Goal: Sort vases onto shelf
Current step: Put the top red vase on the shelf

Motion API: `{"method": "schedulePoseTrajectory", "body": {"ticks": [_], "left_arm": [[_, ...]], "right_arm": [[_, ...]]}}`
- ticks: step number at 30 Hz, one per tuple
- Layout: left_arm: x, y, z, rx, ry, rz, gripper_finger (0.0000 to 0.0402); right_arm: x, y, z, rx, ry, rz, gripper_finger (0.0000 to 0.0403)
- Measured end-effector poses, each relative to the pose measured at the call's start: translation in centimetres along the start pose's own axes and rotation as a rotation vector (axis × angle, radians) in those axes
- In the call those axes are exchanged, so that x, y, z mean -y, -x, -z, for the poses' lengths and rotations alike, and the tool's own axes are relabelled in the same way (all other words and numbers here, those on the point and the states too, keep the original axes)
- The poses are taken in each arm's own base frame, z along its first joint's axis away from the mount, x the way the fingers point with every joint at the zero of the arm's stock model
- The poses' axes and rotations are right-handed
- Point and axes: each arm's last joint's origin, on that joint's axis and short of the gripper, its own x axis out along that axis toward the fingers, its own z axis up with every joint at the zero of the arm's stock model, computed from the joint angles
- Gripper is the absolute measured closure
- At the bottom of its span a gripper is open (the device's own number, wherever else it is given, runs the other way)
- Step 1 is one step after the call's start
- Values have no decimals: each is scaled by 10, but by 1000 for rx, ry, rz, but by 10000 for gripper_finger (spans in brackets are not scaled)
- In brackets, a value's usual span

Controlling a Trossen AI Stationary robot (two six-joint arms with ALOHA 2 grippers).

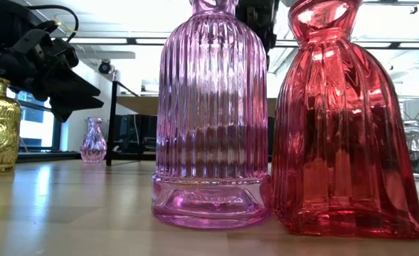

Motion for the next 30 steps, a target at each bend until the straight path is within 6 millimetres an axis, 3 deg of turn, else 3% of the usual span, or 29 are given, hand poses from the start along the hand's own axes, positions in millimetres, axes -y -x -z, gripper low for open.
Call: {"method": "schedulePoseTrajectory", "body": {"ticks": [7, 16, 22, 30], "left_arm": [[0, 0, 0, 0, 0, 0, 254], [0, 0, 0, 0, 0, 0, 254], [0, 0, 0, 0, 0, 0, 254], [0, 0, 0, 0, 0, 0, 254]], "right_arm": [[8, 46, -12, 21, -49, -87, 403], [23, 117, -17, 116, -93, -67, 403], [59, 147, -18, 191, -150, -29, 403], [131, 167, -14, 272, -324, -31, 403]]}}
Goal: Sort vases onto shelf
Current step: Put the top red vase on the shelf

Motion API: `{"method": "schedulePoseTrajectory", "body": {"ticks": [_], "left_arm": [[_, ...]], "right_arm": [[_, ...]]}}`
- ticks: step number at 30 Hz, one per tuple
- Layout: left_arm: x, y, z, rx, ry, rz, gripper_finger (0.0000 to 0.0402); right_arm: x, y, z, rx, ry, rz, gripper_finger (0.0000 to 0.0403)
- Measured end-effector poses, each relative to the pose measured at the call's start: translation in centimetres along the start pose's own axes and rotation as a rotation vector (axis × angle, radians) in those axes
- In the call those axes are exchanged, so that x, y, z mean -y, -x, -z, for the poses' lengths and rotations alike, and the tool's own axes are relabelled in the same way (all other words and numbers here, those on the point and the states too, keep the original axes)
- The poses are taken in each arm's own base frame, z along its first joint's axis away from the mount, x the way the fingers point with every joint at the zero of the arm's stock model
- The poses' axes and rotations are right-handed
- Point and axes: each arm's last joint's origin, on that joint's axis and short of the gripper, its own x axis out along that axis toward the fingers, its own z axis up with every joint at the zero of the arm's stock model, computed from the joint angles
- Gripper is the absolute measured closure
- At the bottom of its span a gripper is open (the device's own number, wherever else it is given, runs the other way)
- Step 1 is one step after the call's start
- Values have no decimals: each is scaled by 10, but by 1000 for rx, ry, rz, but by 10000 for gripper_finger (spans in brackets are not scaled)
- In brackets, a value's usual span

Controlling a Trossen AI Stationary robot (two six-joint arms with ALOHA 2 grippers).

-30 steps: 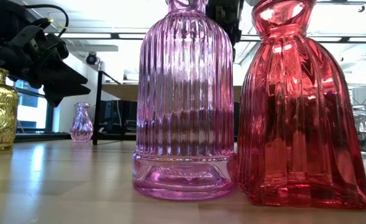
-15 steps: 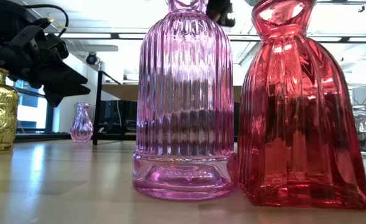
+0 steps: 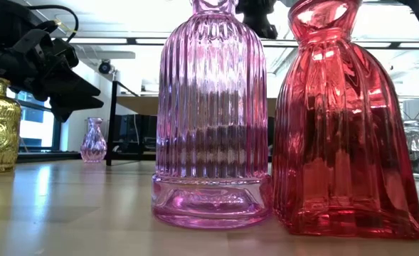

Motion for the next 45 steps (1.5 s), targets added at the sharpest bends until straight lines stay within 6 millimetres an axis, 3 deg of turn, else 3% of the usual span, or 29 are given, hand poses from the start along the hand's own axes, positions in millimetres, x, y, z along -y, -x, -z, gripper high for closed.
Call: {"method": "schedulePoseTrajectory", "body": {"ticks": [5, 12, 30, 37, 45], "left_arm": [[0, 0, 0, 0, 0, 0, 254], [0, 0, 0, 0, 0, 0, 254], [0, 0, 0, 0, 0, 0, 254], [0, 0, 0, 0, 0, 0, 254], [0, 0, 0, 0, 0, 0, 254]], "right_arm": [[26, 0, -11, 47, -31, -15, 403], [49, -18, -19, 10, -60, -24, 403], [73, -21, -25, 27, -170, 7, 403], [79, -37, -29, 6, -195, 5, 402], [86, -39, -30, -1, -212, 11, 402]]}}
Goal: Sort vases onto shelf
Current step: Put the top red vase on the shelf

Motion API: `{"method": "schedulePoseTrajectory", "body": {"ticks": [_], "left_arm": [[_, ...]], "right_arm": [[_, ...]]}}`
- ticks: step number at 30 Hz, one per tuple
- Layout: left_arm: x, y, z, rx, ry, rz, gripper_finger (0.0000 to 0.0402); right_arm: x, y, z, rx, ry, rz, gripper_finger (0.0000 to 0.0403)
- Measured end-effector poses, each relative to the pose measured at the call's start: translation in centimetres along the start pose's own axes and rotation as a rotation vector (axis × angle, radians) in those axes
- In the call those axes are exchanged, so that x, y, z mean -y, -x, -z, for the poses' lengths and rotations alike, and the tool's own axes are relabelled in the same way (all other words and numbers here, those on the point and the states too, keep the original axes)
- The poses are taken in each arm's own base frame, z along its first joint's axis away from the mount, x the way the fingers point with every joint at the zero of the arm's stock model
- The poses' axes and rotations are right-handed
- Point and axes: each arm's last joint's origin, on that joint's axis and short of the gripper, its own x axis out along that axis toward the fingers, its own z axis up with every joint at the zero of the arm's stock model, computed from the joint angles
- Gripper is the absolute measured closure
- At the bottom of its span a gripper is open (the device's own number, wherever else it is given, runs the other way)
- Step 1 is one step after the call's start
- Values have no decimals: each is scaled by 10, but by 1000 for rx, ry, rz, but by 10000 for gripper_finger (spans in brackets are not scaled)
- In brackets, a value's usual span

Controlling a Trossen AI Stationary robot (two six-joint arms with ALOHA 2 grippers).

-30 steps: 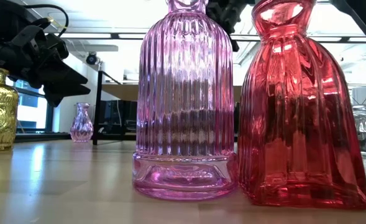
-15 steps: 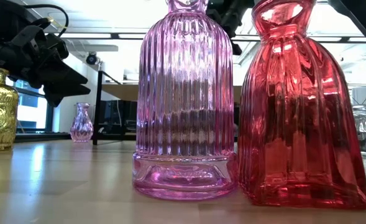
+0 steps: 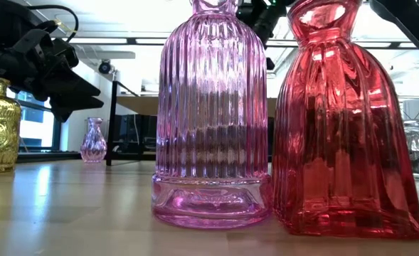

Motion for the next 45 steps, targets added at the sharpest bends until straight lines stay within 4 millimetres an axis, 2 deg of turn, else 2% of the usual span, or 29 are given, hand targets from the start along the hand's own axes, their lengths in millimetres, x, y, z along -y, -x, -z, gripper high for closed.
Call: {"method": "schedulePoseTrajectory", "body": {"ticks": [12, 21, 45], "left_arm": [[0, 0, 0, 0, 0, 0, 254], [0, 0, 0, 0, 0, 0, 254], [0, 0, 0, 0, 0, 0, 254]], "right_arm": [[7, 1, 0, -15, -22, -3, 401], [8, 1, -1, -13, -25, -1, 368], [12, -7, -5, -11, -30, -7, 366]]}}
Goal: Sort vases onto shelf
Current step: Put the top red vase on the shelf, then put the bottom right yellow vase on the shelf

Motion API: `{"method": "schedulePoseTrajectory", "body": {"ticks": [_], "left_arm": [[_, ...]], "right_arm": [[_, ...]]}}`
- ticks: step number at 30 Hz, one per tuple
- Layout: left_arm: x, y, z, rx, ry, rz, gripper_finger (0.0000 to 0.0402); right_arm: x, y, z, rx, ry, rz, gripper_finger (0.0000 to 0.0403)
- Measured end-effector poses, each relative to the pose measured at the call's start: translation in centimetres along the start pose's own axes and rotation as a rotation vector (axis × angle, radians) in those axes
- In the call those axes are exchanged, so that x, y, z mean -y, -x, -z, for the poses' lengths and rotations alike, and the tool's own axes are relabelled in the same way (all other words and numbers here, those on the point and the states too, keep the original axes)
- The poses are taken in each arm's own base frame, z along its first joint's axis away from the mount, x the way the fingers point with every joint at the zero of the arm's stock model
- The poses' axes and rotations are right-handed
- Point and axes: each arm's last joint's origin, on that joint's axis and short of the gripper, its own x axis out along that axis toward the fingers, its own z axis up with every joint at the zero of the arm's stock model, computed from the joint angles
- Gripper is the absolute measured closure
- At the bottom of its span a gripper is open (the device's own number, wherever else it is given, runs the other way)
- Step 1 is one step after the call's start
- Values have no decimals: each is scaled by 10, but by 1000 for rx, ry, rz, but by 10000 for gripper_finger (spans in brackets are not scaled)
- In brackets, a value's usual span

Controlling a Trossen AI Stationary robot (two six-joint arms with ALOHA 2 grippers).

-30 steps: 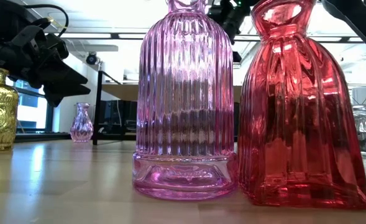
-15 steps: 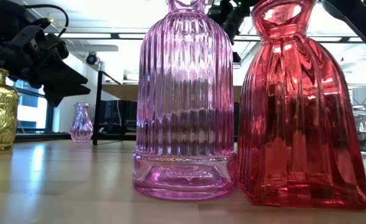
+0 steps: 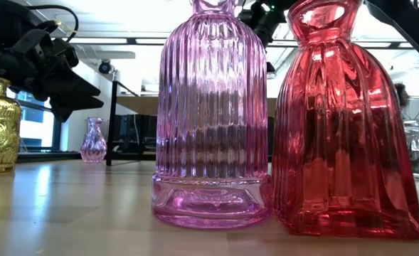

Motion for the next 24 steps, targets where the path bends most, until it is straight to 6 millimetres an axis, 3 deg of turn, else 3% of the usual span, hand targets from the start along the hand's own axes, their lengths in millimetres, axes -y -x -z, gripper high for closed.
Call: {"method": "schedulePoseTrajectory", "body": {"ticks": [6, 15, 24], "left_arm": [[0, 0, 0, -1, 0, 0, 254], [0, 0, 0, 0, 0, 0, 254], [0, 0, 0, -1, 0, 0, 254]], "right_arm": [[0, 0, -1, 6, 5, -1, 359], [0, 0, -1, 6, 5, -1, 312], [0, 1, 0, -2, 2, 1, 308]]}}
